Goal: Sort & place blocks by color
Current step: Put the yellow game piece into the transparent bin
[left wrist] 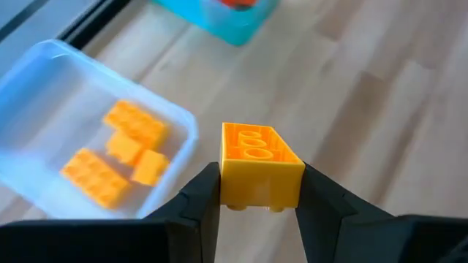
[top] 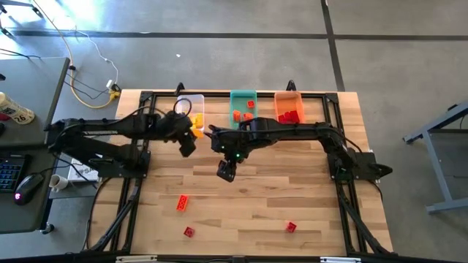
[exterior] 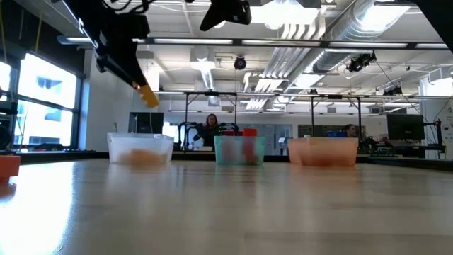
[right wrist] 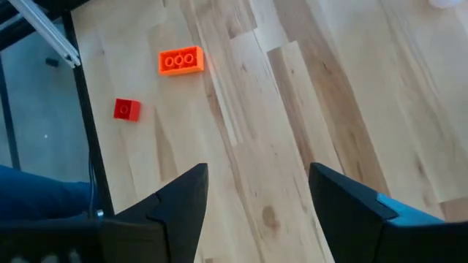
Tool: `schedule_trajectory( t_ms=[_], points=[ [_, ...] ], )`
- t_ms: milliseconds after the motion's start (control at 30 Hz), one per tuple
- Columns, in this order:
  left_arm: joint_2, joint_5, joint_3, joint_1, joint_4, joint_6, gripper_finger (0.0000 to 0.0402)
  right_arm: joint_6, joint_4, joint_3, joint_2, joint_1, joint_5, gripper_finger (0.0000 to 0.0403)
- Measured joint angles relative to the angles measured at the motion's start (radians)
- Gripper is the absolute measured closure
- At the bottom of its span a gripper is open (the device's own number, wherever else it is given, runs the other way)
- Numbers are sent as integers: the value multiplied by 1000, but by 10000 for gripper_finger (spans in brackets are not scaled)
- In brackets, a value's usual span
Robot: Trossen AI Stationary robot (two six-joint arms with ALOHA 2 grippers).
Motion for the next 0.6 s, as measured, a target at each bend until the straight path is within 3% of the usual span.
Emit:
schedule_trajectory(
  t_ms=[600],
  points=[
    [124,-6,0,313,116,100,290,6,-46,0,0,19,38,178]
  ],
)
